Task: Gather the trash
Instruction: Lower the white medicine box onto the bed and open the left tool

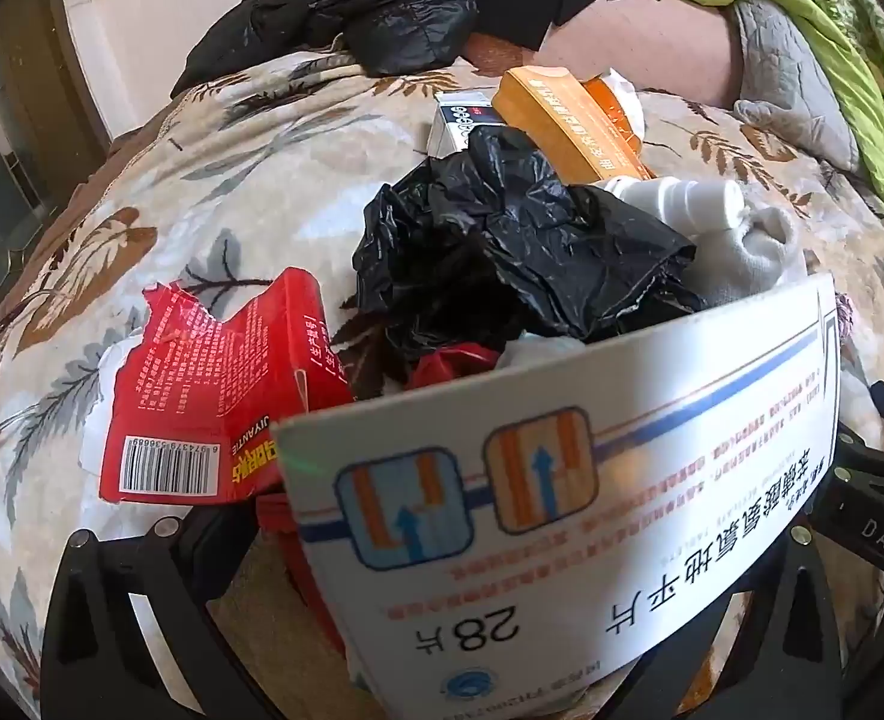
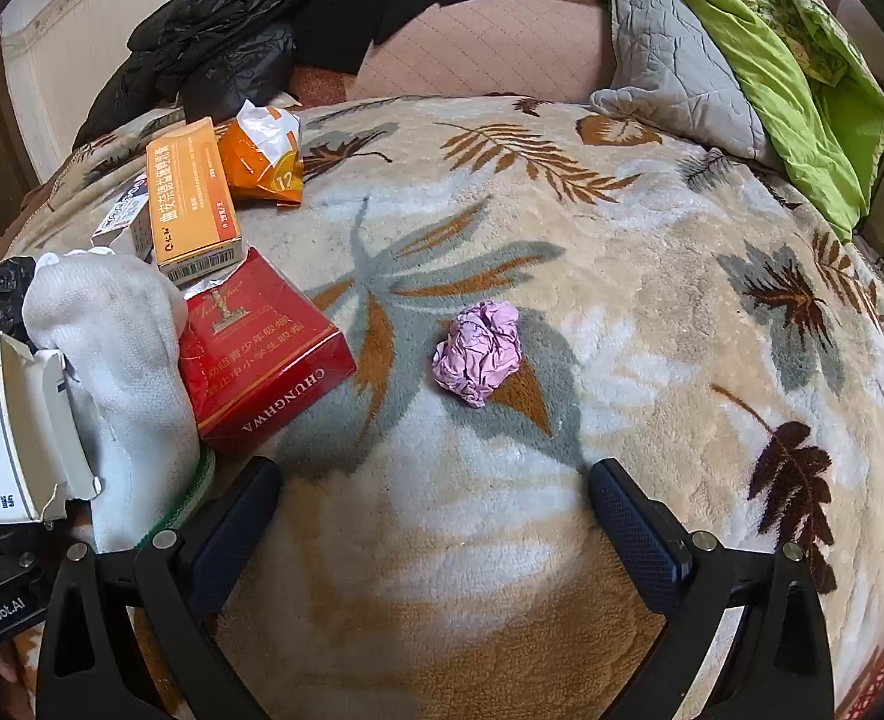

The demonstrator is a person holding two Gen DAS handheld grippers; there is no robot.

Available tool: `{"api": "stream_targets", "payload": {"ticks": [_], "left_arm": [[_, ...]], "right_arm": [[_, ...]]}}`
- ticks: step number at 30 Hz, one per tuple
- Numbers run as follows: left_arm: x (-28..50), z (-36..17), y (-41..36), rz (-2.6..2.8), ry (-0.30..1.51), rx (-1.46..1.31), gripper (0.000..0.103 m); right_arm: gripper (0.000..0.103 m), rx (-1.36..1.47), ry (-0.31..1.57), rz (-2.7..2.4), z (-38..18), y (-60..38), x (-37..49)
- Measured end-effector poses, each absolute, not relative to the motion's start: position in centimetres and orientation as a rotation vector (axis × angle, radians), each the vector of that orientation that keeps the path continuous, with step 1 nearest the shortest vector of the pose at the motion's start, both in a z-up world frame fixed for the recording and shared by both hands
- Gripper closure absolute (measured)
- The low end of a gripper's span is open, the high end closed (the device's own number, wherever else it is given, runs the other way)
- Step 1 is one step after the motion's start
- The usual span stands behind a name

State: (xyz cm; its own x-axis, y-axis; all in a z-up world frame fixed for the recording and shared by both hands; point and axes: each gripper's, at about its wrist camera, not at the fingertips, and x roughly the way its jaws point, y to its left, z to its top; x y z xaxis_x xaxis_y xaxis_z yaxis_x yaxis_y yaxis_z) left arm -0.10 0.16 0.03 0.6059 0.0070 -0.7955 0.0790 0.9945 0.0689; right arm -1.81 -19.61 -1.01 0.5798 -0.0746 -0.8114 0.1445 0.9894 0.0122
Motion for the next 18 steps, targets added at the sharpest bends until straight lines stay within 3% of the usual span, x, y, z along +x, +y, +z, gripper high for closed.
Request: {"api": "stream_targets", "payload": {"ticks": [18], "left_arm": [[-1.9,1.9,-0.1,-0.034,0.878,0.114,0.000]], "right_arm": [[0.000,0.057,1.024,-0.042,0.8,-20.0,-1.9]]}}
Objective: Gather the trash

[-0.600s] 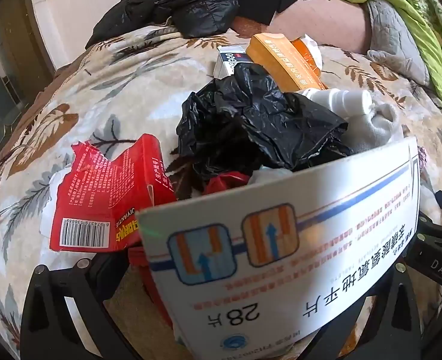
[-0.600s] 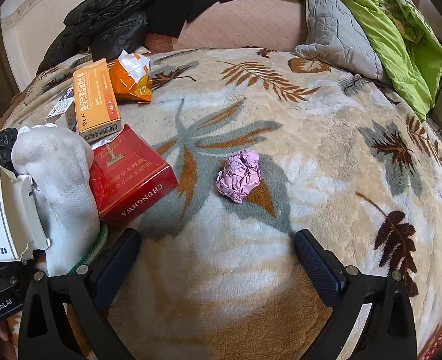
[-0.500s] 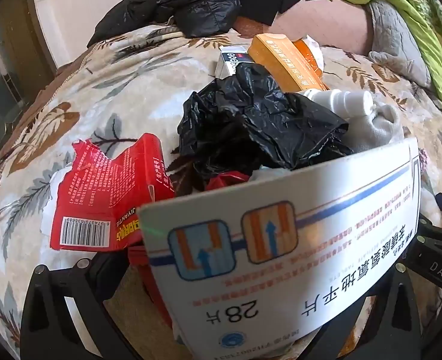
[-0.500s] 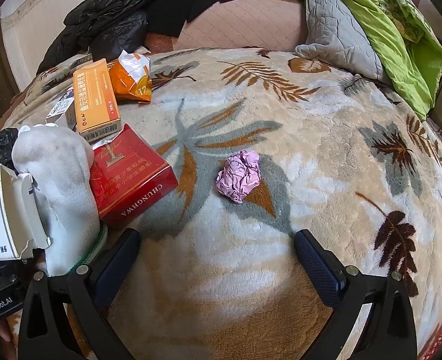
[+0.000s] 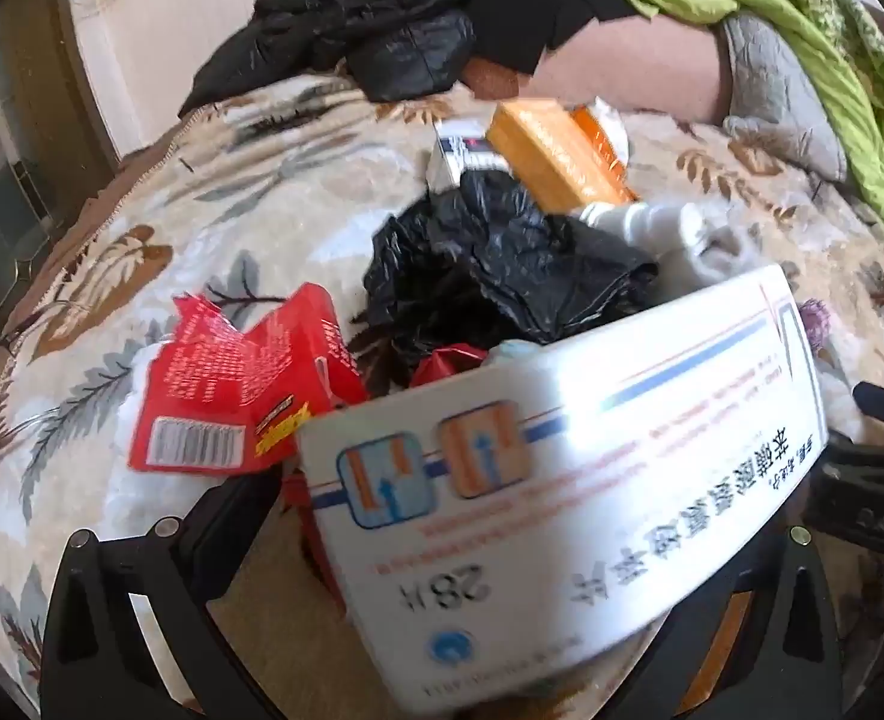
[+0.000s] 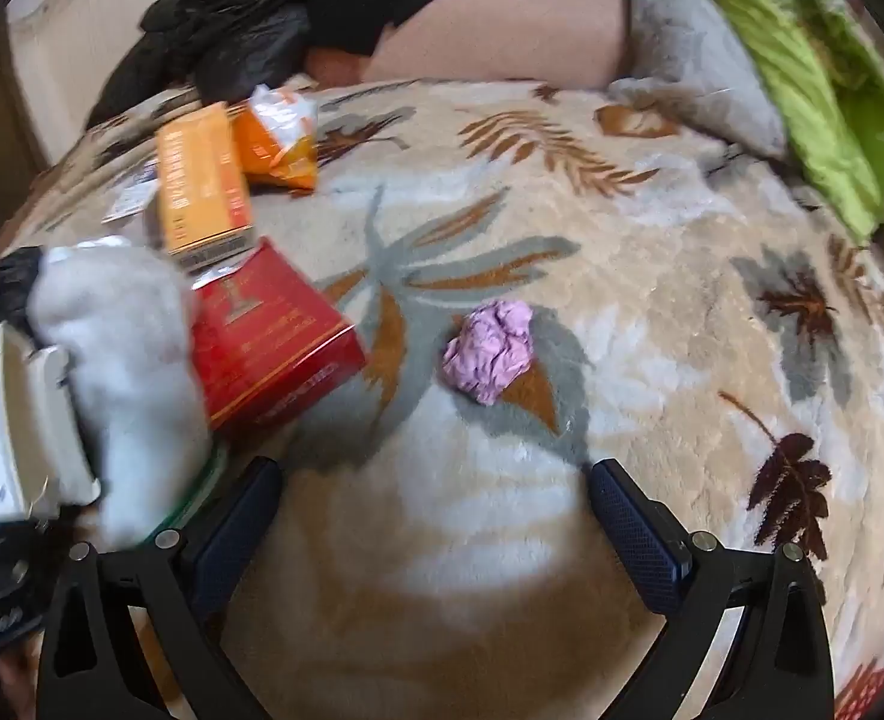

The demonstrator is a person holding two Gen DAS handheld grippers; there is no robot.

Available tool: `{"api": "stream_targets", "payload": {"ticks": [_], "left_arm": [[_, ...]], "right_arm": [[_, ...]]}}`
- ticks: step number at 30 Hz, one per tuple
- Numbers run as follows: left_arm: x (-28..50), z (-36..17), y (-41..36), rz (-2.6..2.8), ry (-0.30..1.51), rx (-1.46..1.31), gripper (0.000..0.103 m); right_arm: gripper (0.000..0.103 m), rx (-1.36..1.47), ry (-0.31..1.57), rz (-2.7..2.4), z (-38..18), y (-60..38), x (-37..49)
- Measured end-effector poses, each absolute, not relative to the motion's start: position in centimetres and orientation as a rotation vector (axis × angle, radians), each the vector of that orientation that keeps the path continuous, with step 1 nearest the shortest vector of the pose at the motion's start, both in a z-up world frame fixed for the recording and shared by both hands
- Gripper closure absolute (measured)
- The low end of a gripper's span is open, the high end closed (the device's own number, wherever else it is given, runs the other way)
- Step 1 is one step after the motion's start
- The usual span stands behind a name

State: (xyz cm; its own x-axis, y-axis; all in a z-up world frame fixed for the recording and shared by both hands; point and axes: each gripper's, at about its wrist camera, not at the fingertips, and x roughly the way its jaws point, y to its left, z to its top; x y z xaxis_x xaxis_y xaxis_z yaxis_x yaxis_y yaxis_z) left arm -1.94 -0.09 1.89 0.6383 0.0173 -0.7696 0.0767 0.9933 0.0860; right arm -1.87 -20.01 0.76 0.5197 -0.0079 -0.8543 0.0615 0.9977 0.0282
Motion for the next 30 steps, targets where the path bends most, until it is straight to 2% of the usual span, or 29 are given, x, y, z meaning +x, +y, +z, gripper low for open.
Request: {"api": "stream_targets", "payload": {"ticks": [3,8,17,24,30], "left_arm": [[-3.4,3.1,-0.1,-0.023,0.827,0.119,0.000],[-6.4,5.6,-0.3,-0.014,0.703,0.137,0.000],[-12.0,9.3,0.4,-0.014,0.552,0.101,0.000],[-16.4,9.9,-0.3,-0.019,0.474,0.153,0.000],[-16.5,9.4,-1.3,-0.024,0.470,0.190,0.000]], "right_arm": [[0.001,0.049,0.957,-0.037,2.3,-19.5,-4.3],[0.001,0.002,0.744,-0.057,6.8,-18.1,-9.1],[0.001,-0.003,0.512,-0.103,11.3,-17.4,-15.9],[0.001,0.013,0.461,-0.145,12.3,-18.4,-18.1],[0.001,-0.005,0.453,-0.141,12.2,-18.4,-18.5]]}}
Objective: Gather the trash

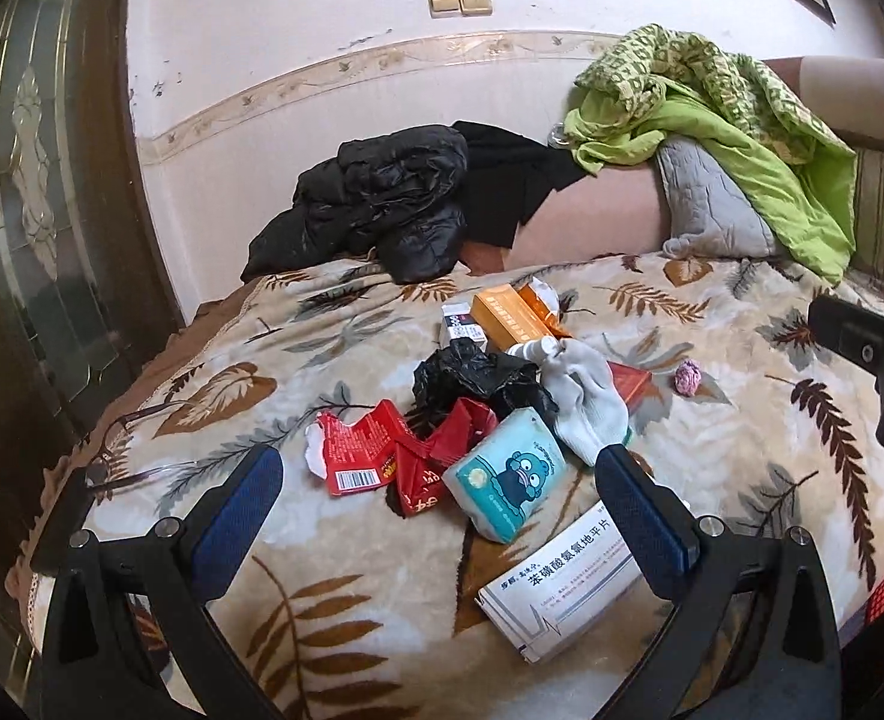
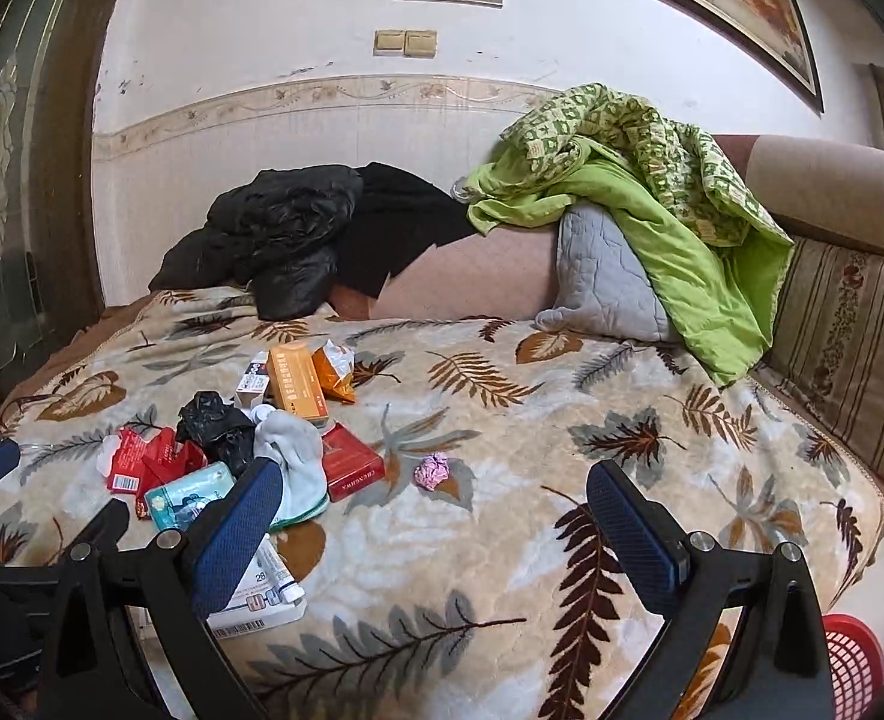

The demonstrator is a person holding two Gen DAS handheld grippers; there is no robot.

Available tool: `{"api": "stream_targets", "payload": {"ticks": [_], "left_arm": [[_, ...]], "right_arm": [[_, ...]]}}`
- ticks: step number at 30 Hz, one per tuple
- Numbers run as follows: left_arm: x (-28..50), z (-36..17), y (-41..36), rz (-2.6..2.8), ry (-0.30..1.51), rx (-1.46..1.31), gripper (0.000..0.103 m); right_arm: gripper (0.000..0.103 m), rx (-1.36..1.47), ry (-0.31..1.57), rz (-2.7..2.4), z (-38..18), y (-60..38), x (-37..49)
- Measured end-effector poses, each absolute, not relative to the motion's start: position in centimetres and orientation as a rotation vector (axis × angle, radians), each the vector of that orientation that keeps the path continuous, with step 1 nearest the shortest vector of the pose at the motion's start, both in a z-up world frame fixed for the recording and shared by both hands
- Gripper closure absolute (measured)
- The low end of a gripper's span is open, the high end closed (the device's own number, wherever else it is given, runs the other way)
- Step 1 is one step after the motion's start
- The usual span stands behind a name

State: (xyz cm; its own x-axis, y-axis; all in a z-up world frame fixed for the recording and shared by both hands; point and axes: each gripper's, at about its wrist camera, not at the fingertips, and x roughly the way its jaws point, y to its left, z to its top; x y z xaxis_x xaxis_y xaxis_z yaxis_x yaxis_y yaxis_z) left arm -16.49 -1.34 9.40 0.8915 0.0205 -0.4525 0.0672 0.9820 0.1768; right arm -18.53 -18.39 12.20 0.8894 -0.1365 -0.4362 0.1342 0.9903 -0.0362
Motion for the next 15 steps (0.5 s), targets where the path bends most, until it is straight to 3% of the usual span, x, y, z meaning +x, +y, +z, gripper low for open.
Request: {"api": "stream_targets", "payload": {"ticks": [15], "left_arm": [[-16.3,9.7,0.2,-0.023,0.444,0.143,0.000]], "right_arm": [[0.001,-0.032,0.444,-0.140,12.2,-17.9,-18.6]]}}
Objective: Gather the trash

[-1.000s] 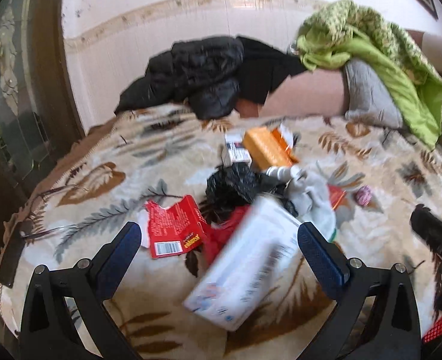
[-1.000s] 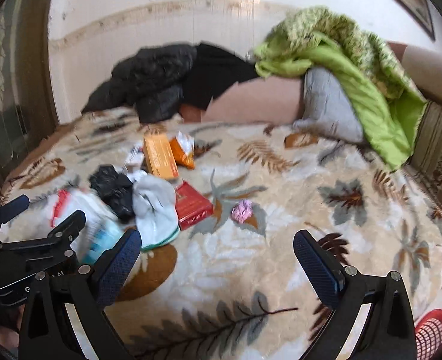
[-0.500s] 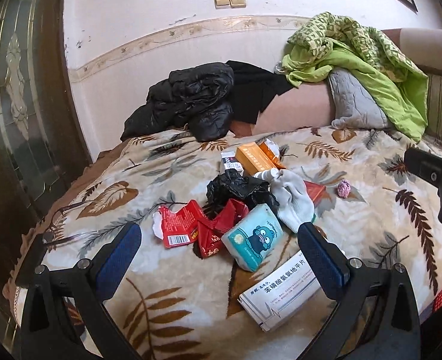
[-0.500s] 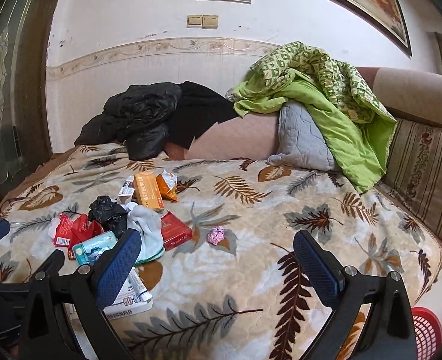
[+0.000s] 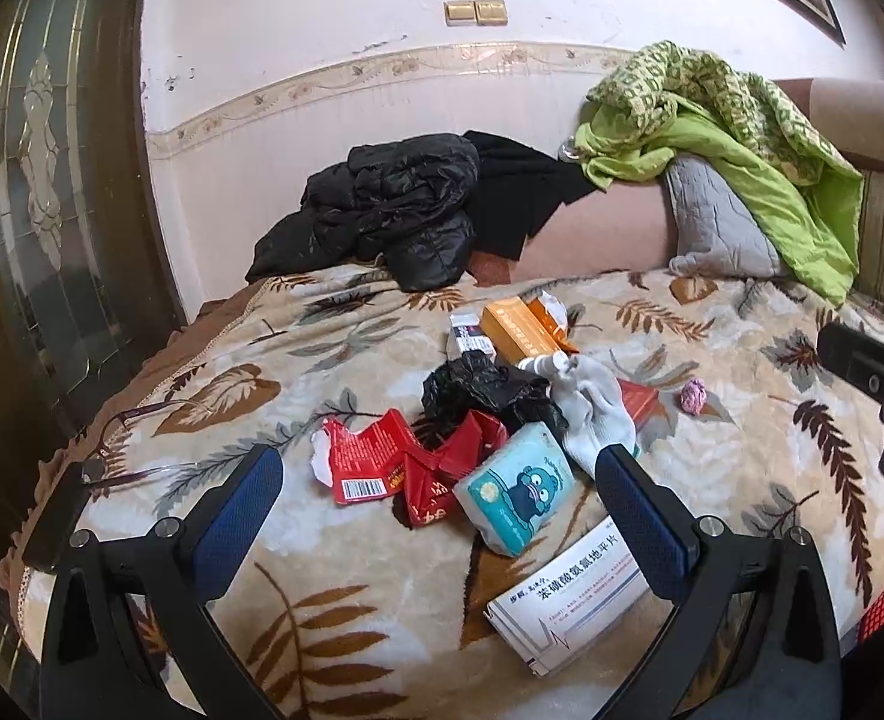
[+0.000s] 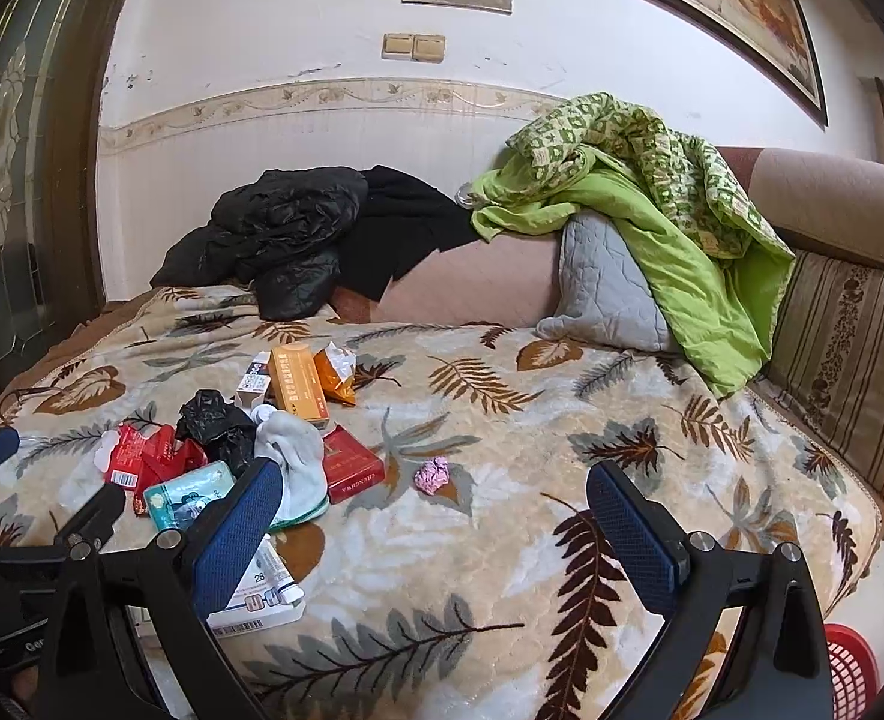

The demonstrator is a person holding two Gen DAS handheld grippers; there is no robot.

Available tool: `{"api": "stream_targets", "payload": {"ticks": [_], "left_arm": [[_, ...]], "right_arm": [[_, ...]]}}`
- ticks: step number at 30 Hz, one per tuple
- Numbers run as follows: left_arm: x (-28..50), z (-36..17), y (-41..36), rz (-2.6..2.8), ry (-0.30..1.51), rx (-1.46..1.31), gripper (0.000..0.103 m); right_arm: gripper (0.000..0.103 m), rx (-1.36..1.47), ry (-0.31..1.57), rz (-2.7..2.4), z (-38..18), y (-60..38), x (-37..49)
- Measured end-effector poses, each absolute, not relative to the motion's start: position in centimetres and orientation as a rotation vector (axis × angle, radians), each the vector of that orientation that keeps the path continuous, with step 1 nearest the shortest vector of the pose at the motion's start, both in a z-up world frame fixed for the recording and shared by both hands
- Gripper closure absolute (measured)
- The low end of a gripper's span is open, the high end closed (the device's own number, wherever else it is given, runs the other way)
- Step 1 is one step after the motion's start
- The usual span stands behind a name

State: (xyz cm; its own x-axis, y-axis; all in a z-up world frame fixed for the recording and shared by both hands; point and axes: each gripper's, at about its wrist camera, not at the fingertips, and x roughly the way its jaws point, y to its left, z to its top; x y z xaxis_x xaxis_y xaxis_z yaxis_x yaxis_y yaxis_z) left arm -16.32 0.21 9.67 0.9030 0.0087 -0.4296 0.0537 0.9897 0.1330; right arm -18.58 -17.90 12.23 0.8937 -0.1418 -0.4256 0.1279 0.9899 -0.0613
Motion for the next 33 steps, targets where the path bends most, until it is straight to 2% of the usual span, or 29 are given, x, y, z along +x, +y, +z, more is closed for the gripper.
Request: {"api": "stream_targets", "payload": {"ticks": [33], "left_arm": [[-16.1,9.2,4.1,0.003,0.505,0.113,0.000]], "right_arm": [[0.001,-0.033,0.502,-0.046,11.4,-15.6,-17.3]]}}
